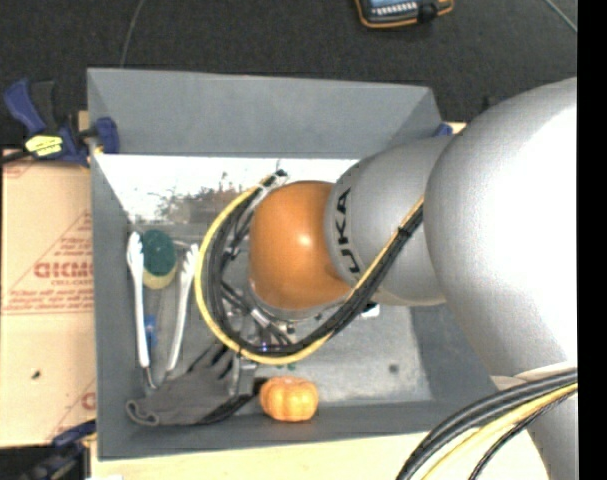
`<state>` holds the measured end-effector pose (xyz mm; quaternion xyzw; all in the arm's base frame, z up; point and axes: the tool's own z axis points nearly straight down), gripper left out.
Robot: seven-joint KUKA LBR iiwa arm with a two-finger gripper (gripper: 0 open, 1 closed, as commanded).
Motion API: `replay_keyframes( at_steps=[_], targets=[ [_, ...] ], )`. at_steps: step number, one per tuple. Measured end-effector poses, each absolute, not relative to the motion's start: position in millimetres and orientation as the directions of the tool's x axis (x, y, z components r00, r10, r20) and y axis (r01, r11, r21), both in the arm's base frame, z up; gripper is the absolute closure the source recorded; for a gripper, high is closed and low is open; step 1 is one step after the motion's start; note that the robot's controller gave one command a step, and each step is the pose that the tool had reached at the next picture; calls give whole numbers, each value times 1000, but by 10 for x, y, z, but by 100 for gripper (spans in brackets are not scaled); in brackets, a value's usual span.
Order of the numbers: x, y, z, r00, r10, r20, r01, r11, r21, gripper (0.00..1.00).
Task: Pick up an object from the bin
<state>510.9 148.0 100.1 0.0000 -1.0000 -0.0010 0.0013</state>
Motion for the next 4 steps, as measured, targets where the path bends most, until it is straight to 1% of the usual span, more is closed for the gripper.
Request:
replay_keyframes(
  at_steps=[1, 2, 3, 4],
  targets=[
    [4992, 1465, 706, -970, -241, -16, -241, 971, 1, 0],
    [4941, 1389, 709, -997, -78, -2, -78, 997, 3, 100],
    [4941, 1389, 709, -997, -77, -2, -77, 997, 3, 100],
    [4939, 1385, 771, -997, -78, -2, -78, 997, 3, 100]
  ],
)
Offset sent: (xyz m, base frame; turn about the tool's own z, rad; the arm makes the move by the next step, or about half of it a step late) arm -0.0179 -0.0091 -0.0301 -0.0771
